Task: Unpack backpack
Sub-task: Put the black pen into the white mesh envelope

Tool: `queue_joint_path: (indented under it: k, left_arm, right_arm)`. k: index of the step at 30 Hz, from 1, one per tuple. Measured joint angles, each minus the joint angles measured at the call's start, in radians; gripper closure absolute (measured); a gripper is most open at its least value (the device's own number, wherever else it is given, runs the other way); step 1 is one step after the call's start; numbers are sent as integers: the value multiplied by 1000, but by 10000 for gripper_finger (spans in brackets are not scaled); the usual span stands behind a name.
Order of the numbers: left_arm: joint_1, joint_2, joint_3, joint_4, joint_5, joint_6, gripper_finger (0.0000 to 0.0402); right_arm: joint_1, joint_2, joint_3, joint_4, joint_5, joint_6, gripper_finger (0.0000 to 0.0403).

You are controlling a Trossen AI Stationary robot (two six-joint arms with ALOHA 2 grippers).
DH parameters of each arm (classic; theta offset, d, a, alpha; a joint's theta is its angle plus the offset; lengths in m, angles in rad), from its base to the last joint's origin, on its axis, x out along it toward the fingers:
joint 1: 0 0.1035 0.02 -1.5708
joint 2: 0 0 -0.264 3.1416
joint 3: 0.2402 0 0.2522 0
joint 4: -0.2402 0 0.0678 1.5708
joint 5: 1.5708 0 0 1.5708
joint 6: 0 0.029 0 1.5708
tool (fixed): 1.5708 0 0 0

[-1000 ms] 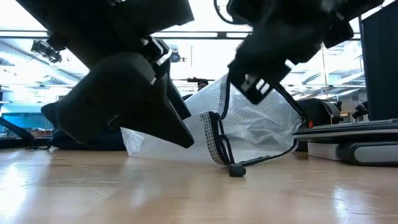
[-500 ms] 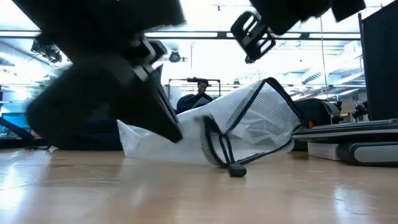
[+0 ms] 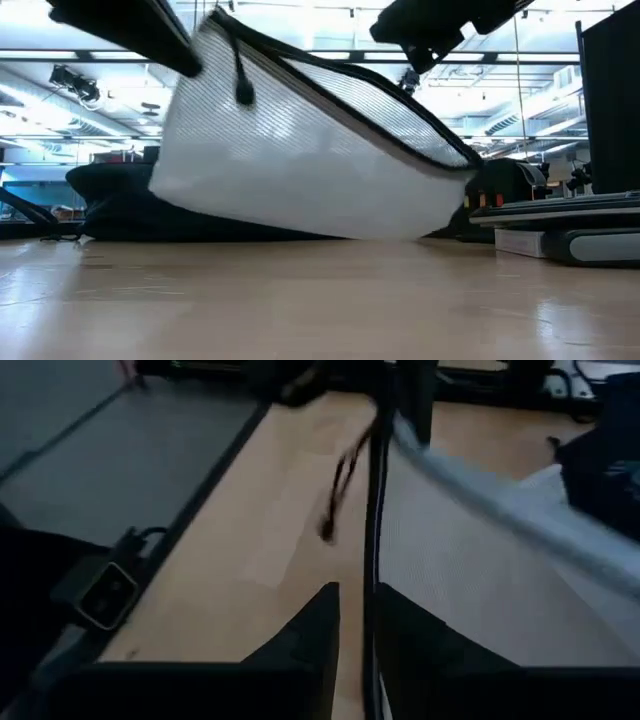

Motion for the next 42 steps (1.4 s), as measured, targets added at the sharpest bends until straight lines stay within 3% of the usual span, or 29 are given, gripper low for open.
queue_joint_path:
  k: [9, 14, 20, 30, 34, 42]
  left_arm:
    - [-81, -14, -26, -197, -13, -213, 402]
    - [-125, -14, -135, -163, -51, -354, 402]
    - [-153, -14, -306, 196, -37, -305, 402]
    - [-114, -17, -523, 782, 191, -108, 401]
    - [-94, -55, -589, 911, 263, -85, 402]
    - [-75, -250, -705, 968, 235, -22, 401]
  right_arm:
    - [0, 0, -1, -185, 257, 35, 362]
    - [3, 0, -1, -193, 284, 36, 362]
    - [3, 0, -1, -178, 284, 36, 362]
    - [3, 0, -1, -143, 284, 37, 362]
    - [3, 0, -1, -140, 283, 37, 362]
    - [4, 0, -1, -133, 283, 39, 362]
